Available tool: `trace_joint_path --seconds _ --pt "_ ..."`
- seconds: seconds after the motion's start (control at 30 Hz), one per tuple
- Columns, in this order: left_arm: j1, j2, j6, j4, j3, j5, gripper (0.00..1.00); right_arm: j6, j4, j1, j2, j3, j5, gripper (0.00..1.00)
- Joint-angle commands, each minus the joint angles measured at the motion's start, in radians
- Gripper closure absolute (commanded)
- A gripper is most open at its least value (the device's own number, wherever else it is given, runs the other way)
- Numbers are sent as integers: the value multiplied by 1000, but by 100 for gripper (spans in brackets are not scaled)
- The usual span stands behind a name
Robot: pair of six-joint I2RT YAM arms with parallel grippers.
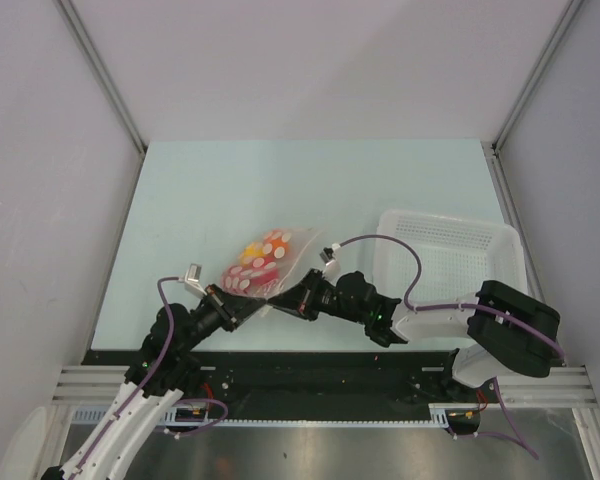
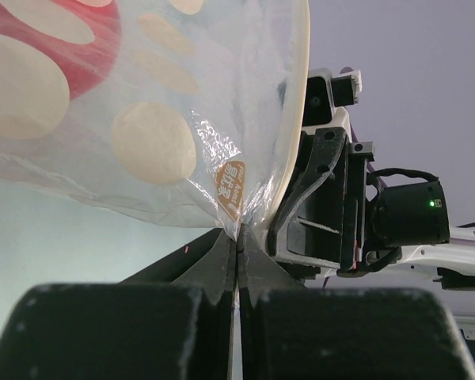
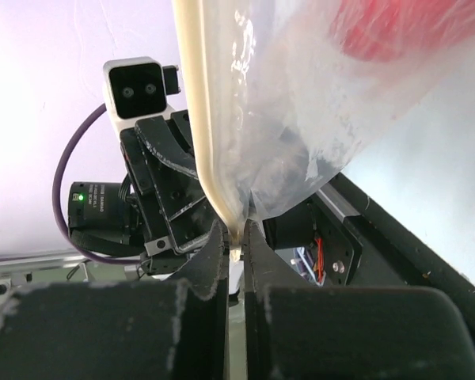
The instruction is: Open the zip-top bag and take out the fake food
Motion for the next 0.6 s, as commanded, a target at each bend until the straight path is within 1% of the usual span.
trace_joint_path --seconds 0.0,0.07,0.2,0.27,0.3,0.43,0.53,0.57 --pt "2 -72 21 22 22 71 100 -56 19 -38 -35 25 60 100" --pt "4 -81 29 16 34 69 100 -42 15 -69 -44 9 51 100" --pt "2 -90 69 -79 86 40 100 -43 -15 -133 -107 -33 33 100" --pt "2 -107 86 -109 105 17 100 -77 -90 -171 -142 -41 30 100" --pt "2 -111 87 -128 109 11 100 -94 -113 -184 -185 -42 22 100" --pt "2 -122 104 -187 125 -21 100 -148 -289 -259 -264 -25 -4 100" --pt "2 -139 98 -199 128 -38 100 -185 -350 -351 -270 -5 -71 100" --pt "4 -141 98 -205 131 -46 100 -197 -356 -410 -267 -2 -91 100"
